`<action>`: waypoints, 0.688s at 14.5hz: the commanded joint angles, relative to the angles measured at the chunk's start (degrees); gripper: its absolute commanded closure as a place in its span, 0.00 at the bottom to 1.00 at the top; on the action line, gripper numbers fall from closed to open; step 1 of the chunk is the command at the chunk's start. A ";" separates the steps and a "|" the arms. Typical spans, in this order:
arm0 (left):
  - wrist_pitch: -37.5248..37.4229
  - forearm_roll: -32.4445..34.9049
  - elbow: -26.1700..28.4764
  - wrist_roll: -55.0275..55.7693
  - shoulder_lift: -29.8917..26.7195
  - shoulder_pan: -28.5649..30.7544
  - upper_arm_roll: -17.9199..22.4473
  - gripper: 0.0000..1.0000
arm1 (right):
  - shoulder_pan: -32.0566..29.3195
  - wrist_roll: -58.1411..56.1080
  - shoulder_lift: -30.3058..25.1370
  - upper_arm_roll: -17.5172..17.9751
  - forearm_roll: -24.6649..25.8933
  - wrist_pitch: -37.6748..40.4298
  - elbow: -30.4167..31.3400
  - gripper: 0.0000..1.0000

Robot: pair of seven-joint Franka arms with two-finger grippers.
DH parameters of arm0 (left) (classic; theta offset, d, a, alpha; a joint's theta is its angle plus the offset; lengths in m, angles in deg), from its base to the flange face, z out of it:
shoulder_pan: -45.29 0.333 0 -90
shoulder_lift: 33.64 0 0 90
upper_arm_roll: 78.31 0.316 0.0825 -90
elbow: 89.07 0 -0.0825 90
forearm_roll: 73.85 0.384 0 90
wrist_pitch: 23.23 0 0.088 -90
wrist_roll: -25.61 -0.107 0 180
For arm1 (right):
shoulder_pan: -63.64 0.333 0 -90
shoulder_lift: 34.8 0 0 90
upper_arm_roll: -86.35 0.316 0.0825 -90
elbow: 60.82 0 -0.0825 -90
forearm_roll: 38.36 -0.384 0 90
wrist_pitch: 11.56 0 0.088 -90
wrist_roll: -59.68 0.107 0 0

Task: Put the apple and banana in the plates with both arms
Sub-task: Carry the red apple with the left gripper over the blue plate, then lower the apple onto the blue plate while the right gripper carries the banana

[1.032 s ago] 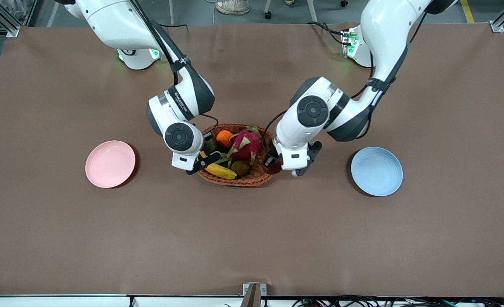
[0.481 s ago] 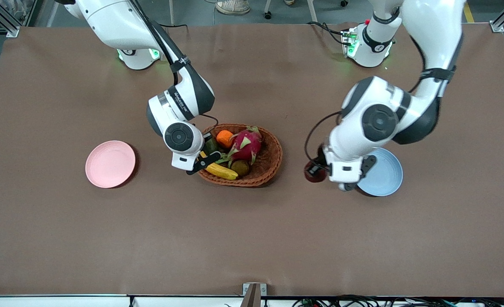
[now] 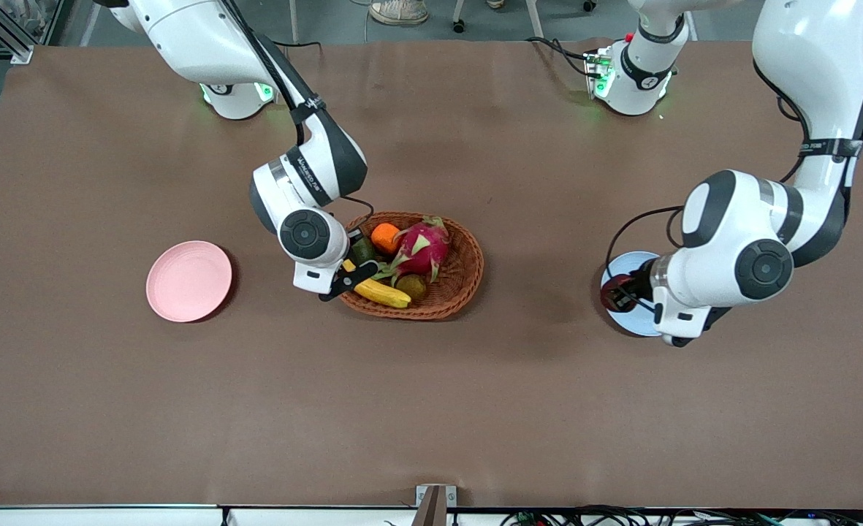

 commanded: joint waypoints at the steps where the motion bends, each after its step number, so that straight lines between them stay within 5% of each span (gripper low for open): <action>1: 6.14 2.43 7.11 -3.81 -1.21 4.01 -0.62 0.99 | -1.25 -0.96 -1.88 -0.39 -0.74 3.34 -1.64 0.97; 5: 9.86 2.43 11.96 -6.81 -1.12 6.30 -0.62 0.96 | -11.76 -0.78 -5.40 -0.48 -9.95 11.42 -2.96 0.99; 10: 10.30 2.52 12.77 -9.18 -0.16 8.41 -0.53 0.94 | -25.84 -1.49 -5.40 -0.56 -7.26 17.95 -4.46 1.00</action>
